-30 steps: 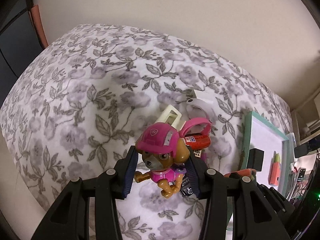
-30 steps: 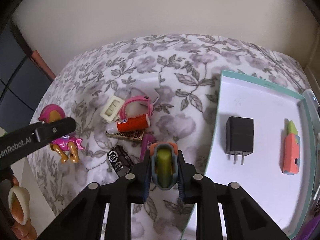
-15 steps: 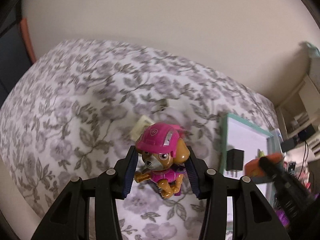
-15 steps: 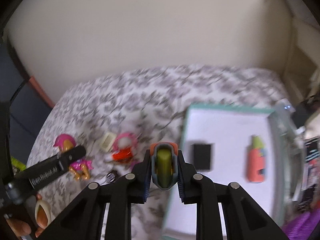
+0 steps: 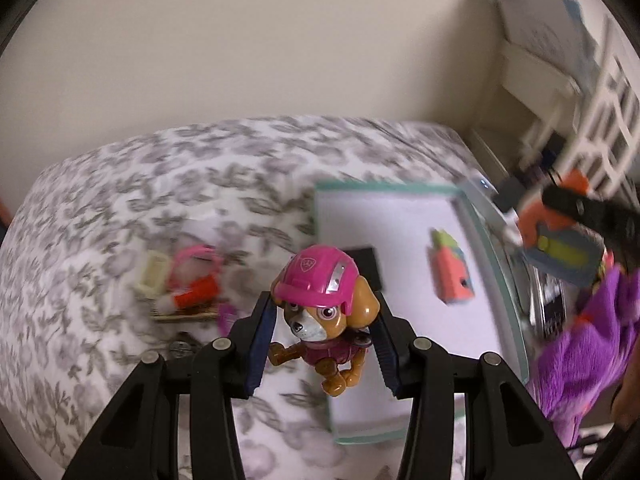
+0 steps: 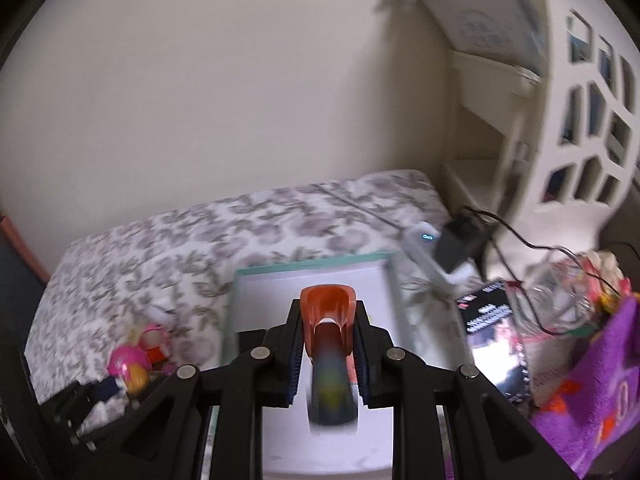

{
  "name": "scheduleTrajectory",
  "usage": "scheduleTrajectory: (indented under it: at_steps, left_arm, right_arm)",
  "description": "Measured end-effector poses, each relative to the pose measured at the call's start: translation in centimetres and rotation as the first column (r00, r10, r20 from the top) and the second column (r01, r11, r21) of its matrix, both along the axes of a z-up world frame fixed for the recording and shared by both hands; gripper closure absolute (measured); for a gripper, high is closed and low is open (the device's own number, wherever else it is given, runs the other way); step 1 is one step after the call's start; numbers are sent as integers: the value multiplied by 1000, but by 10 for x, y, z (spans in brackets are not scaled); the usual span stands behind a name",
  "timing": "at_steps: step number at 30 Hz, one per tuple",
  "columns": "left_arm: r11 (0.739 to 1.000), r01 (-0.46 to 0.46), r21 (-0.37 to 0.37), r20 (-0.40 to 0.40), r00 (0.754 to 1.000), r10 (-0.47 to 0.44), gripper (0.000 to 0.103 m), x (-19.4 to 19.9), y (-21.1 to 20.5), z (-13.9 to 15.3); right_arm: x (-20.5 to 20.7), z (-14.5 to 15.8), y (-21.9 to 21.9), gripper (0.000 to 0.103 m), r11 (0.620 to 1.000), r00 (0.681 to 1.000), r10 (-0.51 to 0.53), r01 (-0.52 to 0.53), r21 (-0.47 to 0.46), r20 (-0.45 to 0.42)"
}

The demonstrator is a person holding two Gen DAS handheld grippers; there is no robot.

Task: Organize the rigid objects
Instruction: 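Carry the pink dog figure with the left tool while the right tool carries the knife to the tray, then open the left tool to place the figure while the right tool releases the knife in the tray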

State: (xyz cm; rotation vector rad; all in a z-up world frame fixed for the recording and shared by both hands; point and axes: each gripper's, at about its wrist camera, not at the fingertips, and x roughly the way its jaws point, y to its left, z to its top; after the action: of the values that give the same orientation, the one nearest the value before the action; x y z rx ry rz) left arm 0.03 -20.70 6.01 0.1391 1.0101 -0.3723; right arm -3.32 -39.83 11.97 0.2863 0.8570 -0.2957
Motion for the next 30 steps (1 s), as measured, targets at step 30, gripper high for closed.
scheduleTrajectory:
  at_steps: [30]
  left_arm:
    - [994, 91, 65, -166, 983, -79, 55, 2, -46, -76]
  right_arm:
    - [24, -109, 6, 79, 992, 947, 87, -54, 114, -308]
